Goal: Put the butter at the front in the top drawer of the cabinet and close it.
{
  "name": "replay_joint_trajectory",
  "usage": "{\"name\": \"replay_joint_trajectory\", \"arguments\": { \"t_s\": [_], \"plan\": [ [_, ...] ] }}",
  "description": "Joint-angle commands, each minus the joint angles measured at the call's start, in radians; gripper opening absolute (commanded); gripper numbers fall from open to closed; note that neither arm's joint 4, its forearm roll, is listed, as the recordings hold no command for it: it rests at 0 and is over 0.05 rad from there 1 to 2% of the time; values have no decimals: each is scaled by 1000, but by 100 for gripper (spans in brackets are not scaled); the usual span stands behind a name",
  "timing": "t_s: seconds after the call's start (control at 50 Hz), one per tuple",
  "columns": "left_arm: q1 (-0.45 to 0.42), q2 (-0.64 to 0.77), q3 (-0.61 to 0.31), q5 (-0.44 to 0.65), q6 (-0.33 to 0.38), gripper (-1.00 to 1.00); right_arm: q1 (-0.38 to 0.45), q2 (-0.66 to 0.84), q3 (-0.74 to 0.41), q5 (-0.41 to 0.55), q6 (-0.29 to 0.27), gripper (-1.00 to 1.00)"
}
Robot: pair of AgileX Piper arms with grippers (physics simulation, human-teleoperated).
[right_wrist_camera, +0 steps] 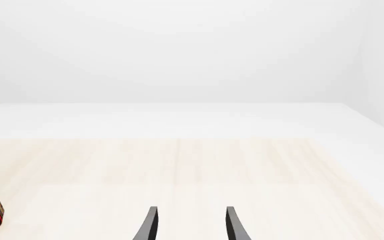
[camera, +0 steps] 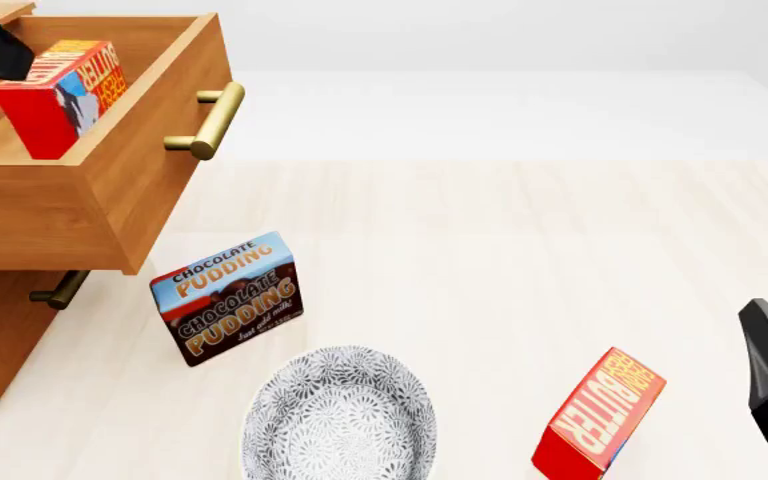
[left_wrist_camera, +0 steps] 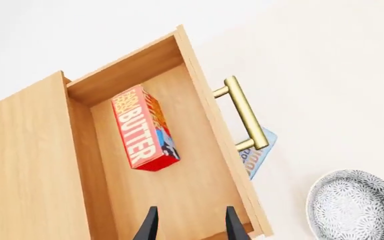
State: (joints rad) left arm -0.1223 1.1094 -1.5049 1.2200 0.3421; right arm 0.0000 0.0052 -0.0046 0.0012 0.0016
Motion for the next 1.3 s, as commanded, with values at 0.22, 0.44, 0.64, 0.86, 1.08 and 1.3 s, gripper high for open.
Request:
{"name": "replay_joint_trajectory", "arguments": {
  "t_s": [0.22,0.44,0.64,0.86,1.08,1.3],
  "plan": [
    [-227,149,-207,0,-20,100,0,-2,0,1,-1,100],
    [-377,334,-380,0,-84,100,0,-2,0,1,0,100],
    [-490,514,-568,0,-175,100,0,-2,0,1,-1,100],
    [-553,585,-576,-145,-265,100,0,-2,0,1,-1,100],
    [-579,657,-519,-303,-340,100,0,-2,0,1,-1,100],
    [-557,666,-409,-462,-387,100,0,-2,0,1,-1,100]
  ]
}}
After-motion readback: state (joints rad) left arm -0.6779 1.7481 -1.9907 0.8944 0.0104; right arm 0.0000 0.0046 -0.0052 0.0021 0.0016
